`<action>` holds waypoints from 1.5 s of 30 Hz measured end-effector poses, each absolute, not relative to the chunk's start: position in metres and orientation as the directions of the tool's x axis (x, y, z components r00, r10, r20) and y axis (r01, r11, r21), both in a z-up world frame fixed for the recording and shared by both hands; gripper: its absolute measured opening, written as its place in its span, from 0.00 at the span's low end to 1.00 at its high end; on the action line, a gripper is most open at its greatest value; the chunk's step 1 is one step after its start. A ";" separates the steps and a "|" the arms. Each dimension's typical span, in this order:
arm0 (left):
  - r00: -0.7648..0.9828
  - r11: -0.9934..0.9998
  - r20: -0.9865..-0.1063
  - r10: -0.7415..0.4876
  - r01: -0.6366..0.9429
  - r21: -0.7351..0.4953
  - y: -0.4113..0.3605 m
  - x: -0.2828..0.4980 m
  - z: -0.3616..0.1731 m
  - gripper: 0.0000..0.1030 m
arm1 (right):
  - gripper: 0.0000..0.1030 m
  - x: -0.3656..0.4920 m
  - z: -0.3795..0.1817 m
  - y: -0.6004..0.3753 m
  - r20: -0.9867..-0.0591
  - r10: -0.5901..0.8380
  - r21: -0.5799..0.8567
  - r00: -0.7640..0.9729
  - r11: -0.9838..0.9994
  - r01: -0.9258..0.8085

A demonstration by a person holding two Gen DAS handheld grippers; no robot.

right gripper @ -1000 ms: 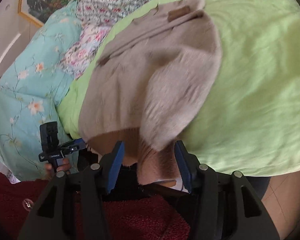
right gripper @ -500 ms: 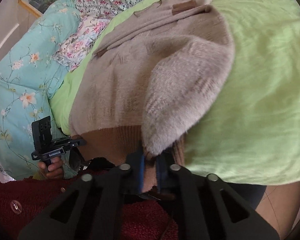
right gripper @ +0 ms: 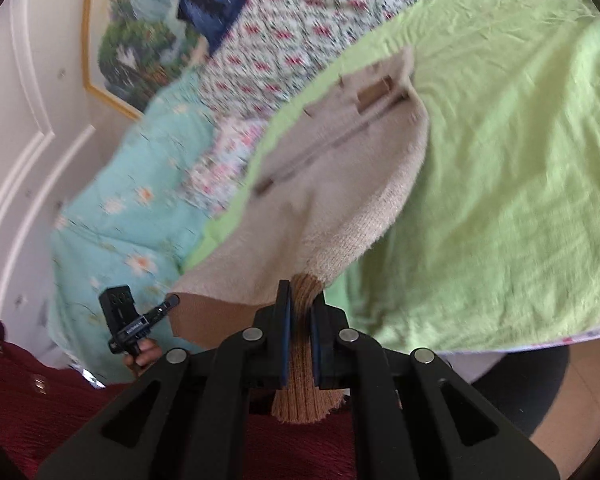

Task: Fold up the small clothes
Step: 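Lift the hem with both grippers and fold it up toward the collar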

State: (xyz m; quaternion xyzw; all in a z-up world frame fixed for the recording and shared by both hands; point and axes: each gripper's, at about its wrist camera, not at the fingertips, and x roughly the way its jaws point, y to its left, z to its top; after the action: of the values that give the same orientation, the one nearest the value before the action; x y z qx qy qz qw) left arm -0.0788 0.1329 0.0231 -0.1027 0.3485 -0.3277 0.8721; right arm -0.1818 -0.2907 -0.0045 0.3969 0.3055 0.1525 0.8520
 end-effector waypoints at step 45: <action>0.557 0.890 -0.701 -0.446 0.195 -0.412 0.054 0.337 -0.035 0.16 | 0.13 0.189 -0.024 -0.421 -0.670 0.191 0.575 0.717 0.744 0.339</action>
State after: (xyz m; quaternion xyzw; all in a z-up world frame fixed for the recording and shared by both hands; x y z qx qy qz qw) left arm 0.3369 0.0545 -0.0345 -0.1451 0.4334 -0.1840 0.8702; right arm 0.1891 -0.4210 -0.0239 0.3548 0.3738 -0.0432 0.8559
